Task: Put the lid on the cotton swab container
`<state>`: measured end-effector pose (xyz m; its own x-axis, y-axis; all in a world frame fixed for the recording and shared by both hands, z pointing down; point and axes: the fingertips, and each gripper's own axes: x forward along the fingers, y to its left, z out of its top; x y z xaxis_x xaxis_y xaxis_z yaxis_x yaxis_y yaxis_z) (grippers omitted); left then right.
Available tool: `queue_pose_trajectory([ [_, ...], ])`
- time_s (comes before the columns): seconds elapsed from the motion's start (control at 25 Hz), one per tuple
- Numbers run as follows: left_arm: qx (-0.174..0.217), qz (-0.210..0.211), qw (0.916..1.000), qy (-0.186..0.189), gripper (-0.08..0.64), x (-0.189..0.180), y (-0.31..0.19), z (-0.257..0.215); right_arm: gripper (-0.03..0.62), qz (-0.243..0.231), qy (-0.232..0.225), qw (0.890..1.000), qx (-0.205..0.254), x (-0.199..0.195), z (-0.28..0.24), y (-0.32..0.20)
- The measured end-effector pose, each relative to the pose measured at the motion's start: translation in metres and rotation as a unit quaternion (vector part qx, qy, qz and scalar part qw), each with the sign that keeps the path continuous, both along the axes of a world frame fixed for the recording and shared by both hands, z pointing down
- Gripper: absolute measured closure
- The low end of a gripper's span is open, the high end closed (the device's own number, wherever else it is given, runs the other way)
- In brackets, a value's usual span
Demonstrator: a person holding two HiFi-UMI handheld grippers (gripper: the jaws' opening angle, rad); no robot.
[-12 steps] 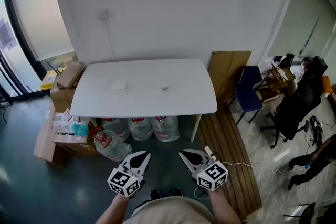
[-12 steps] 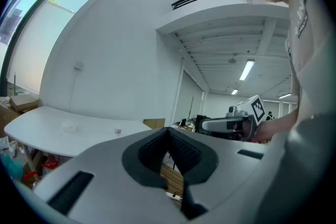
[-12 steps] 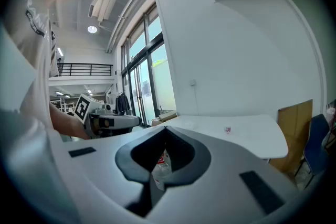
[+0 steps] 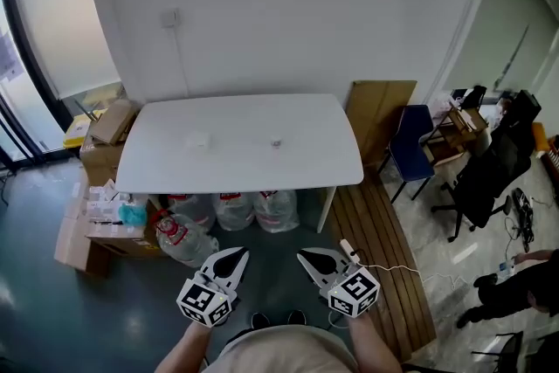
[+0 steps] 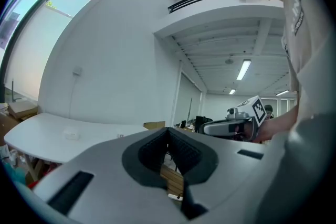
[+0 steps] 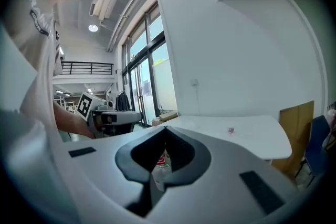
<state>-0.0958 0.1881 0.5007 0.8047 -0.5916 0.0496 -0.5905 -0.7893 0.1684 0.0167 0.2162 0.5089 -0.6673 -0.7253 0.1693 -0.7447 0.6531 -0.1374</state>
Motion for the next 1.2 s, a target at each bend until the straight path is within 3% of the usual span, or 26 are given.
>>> queue_pose_trajectory([
  [0.48,-0.02,0.019,0.9996,0.004,0.547,-0.022,-0.024,0.014,0.577,0.001,0.01,1.0,0.012,-0.028,-0.003,-0.017],
  [0.88,-0.027,0.019,0.9994,0.005,0.547,-0.018,-0.048,0.019,0.577,0.008,0.007,1.0,0.009,-0.019,0.001,-0.045],
  [1.2,-0.033,-0.002,0.9994,0.005,0.548,0.011,-0.111,0.022,0.577,-0.012,0.003,1.0,0.013,0.011,0.005,-0.113],
])
